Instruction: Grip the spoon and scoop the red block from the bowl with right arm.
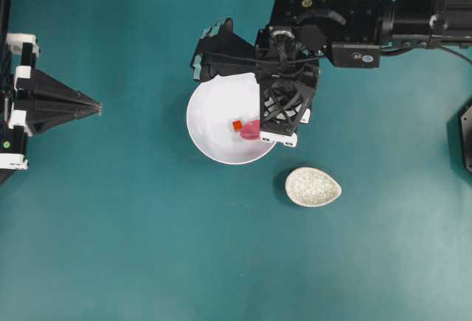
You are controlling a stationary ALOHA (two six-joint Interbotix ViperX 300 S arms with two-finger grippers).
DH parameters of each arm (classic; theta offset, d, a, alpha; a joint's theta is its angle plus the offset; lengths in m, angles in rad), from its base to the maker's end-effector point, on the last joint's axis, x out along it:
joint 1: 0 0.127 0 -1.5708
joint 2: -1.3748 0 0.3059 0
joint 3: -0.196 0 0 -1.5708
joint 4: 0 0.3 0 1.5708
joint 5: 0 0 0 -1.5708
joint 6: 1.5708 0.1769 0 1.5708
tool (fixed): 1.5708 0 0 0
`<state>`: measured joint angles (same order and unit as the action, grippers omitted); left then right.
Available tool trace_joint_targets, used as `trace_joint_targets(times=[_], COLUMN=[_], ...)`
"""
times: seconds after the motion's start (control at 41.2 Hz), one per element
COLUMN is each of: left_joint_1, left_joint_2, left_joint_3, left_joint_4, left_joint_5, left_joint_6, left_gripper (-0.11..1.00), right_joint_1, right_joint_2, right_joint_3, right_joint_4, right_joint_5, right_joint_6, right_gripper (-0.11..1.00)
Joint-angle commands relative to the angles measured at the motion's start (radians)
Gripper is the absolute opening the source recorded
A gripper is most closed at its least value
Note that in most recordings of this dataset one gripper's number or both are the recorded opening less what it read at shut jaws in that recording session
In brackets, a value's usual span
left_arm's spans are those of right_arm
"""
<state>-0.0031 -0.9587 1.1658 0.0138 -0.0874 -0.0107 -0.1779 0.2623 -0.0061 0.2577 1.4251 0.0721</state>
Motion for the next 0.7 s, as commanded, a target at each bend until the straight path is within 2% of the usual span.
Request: trace_joint_targets(times=[0.0, 0.679], left_joint_1=[-0.002, -0.002], left_joint_2=[0.006, 0.006], left_joint_3=[-0.026, -0.026], left_joint_4=[0.003, 0.003], left_joint_5=[-0.009, -0.006], left_joint_6=[0.000, 0.014], left_gripper=[0.00, 0.00], right_joint_1=[-0.003, -0.003], right_joint_2=[-0.020, -0.003], right_joint_3=[-0.012, -0.014], right_joint_4=[0.003, 0.003], right_joint_5=[0.006, -0.040], right_joint_6=[0.002, -0.005], right_gripper=[0.24, 0.24])
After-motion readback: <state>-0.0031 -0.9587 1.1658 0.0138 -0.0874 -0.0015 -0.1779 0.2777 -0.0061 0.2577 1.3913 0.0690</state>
